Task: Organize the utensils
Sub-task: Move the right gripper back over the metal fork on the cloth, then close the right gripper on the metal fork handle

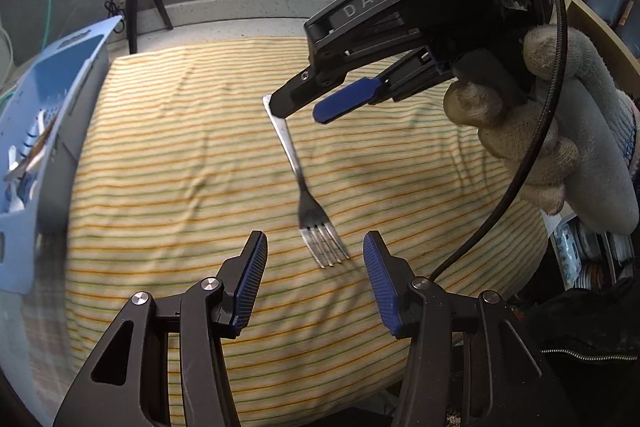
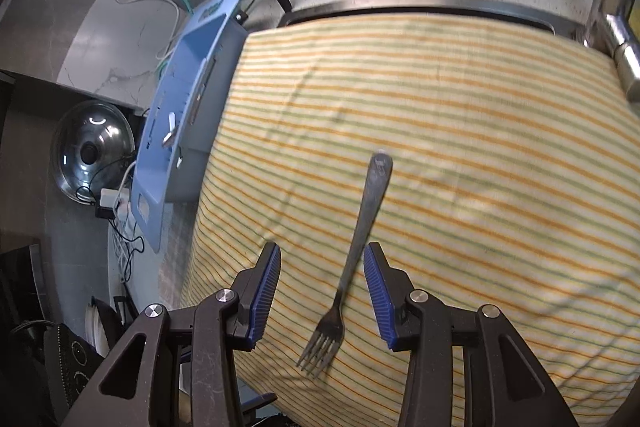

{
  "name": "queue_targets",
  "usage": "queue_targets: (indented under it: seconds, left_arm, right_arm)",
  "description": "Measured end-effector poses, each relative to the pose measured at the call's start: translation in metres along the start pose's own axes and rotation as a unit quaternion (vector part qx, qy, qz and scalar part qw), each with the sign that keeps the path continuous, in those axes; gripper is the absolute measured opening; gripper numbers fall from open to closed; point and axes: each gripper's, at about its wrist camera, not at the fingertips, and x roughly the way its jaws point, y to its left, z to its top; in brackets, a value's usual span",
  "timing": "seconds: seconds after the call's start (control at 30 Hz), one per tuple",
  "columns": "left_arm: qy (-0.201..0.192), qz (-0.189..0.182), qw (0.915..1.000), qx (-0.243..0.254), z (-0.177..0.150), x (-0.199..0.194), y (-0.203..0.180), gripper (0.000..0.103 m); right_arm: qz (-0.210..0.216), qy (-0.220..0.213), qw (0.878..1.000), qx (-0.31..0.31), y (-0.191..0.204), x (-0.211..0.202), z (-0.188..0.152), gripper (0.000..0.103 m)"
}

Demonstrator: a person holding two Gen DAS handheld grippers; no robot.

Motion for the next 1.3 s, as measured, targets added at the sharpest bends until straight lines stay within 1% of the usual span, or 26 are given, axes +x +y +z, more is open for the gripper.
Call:
queue_targets:
  seconds: [0.1,0.2,0.37,0.43,0.53,0.7,0.83,0.9,1.0,1.13,1.3]
  left_arm:
    - [0.004,0.0,1.0,-0.008,-0.004,0.009,-0.003,0.049]
    - [0.005,0.0,0.9999,-0.011,-0.007,0.015,-0.007,0.049]
    - [0.002,0.007,0.9998,-0.019,-0.013,0.023,-0.009,0.048]
    - [-0.001,0.007,0.9996,-0.026,-0.015,0.025,-0.008,0.048]
    - [-0.001,0.01,0.9995,-0.029,-0.018,0.027,-0.007,0.043]
    - [-0.003,0.014,0.9997,-0.021,-0.02,0.028,-0.008,0.035]
    - [-0.004,0.016,0.9998,-0.013,-0.022,0.029,-0.013,0.031]
    - [-0.005,0.02,0.9997,-0.008,-0.021,0.03,-0.014,0.025]
    - [-0.005,0.017,0.9998,-0.006,-0.022,0.029,-0.013,0.025]
    - [-0.005,0.013,0.9999,-0.007,-0.02,0.029,-0.01,0.025]
    - [-0.006,0.008,0.9999,-0.01,-0.02,0.028,-0.007,0.025]
  right_arm:
    - [0.006,0.01,1.0,0.007,-0.005,0.01,-0.004,0.039]
    - [0.009,0.021,1.0,0.008,-0.006,0.019,-0.007,0.035]
    - [0.012,0.027,0.999,0.017,-0.009,0.029,-0.01,0.034]
    - [0.012,0.028,0.999,0.022,-0.01,0.033,-0.011,0.031]
    - [0.012,0.026,0.999,0.026,-0.01,0.035,-0.012,0.029]
    - [-0.002,0.02,0.999,0.029,-0.009,0.037,-0.013,0.027]
    - [-0.019,0.014,0.999,0.03,-0.005,0.041,-0.014,0.021]
    - [-0.026,0.014,0.999,0.029,-0.004,0.041,-0.013,0.019]
    - [-0.038,0.013,0.999,0.027,-0.003,0.042,-0.013,0.014]
    - [-0.043,0.013,0.999,0.03,-0.006,0.041,-0.013,0.01]
    - [-0.047,0.015,0.998,0.034,-0.006,0.04,-0.012,0.009]
